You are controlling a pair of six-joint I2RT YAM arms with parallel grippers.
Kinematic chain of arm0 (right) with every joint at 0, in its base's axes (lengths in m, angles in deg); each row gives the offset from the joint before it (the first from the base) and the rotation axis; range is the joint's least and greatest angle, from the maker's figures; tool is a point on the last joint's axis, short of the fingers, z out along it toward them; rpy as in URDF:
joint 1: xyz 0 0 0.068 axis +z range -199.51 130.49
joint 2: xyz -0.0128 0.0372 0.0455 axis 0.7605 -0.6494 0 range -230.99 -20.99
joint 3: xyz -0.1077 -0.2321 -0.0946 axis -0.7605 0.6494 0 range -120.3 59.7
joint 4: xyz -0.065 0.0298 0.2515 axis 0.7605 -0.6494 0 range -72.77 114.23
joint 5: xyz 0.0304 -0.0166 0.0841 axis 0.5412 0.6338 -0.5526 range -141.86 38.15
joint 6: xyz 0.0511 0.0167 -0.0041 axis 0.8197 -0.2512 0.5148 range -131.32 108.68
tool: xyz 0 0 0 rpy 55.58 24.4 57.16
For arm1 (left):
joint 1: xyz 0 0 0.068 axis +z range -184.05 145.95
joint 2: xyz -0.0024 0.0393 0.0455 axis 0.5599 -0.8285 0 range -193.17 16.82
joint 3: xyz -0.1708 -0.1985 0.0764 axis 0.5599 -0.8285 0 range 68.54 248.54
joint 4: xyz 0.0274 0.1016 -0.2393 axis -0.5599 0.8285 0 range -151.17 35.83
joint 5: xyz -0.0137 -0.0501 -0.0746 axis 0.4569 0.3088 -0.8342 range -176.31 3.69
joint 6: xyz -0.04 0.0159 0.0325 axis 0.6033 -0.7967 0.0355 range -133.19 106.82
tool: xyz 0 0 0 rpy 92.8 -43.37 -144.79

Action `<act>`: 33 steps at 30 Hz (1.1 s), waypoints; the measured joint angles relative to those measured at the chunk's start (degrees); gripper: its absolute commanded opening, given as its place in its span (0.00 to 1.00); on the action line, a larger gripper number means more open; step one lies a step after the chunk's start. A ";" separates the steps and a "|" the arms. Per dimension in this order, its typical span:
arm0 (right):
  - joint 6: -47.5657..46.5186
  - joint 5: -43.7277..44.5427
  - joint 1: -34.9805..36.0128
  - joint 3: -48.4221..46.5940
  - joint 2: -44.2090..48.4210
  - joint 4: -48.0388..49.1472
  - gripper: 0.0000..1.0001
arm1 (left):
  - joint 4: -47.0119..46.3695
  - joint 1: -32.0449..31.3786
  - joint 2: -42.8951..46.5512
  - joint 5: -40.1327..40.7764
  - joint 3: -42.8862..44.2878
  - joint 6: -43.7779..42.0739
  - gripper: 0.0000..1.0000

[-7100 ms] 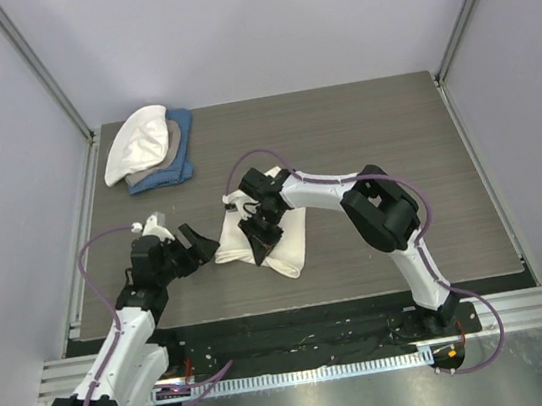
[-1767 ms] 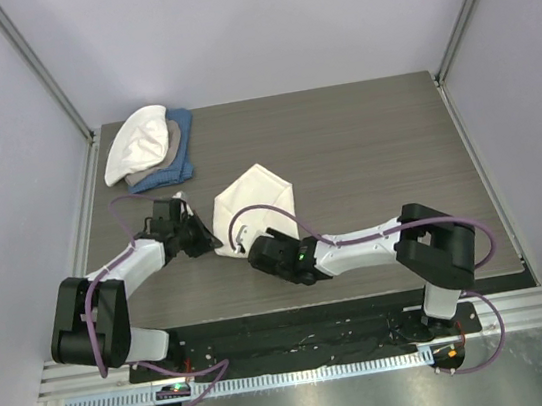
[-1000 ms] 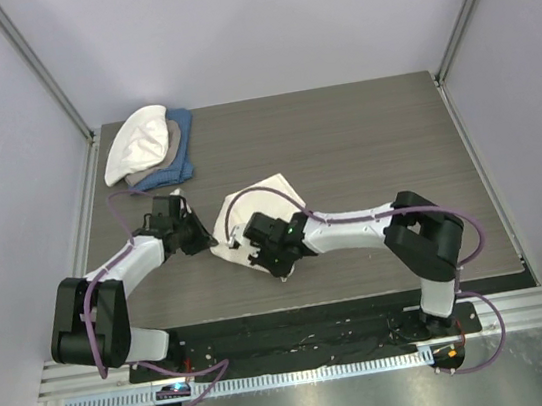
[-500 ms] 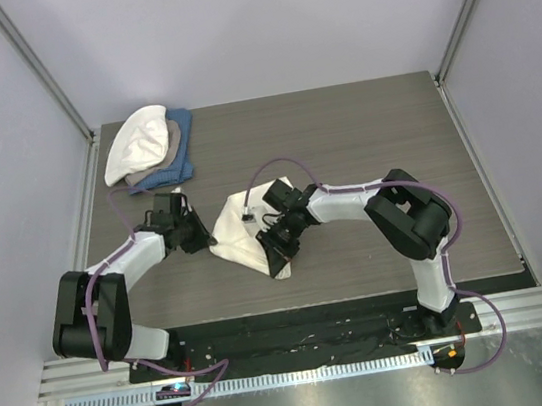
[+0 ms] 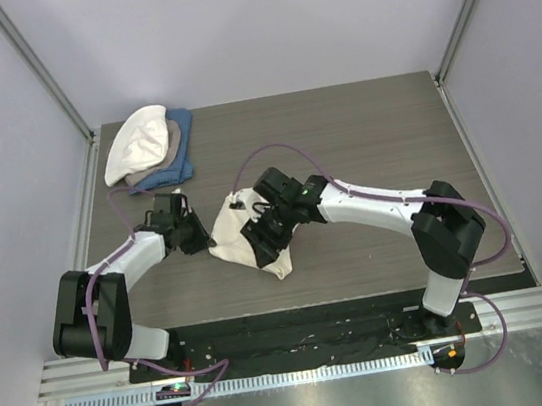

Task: Fold the napkin, place the utensils inside, and roll it up
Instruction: Roll the napkin with the utensil

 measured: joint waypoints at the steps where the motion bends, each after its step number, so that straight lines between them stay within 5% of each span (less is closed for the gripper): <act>1: -0.04 0.52 0.94 -0.85 0.31 -0.02 0.55 | 0.00 0.00 0.00 0.00 0.00 0.00 0.00; 11: 0.04 2.14 9.88 -3.80 -6.71 -2.62 0.49 | 0.04 0.00 0.00 0.00 0.00 -0.13 0.00; 33: -1.53 4.72 1.75 0.39 -8.48 -5.77 0.47 | 0.63 -0.04 0.00 -0.02 0.00 -0.20 0.00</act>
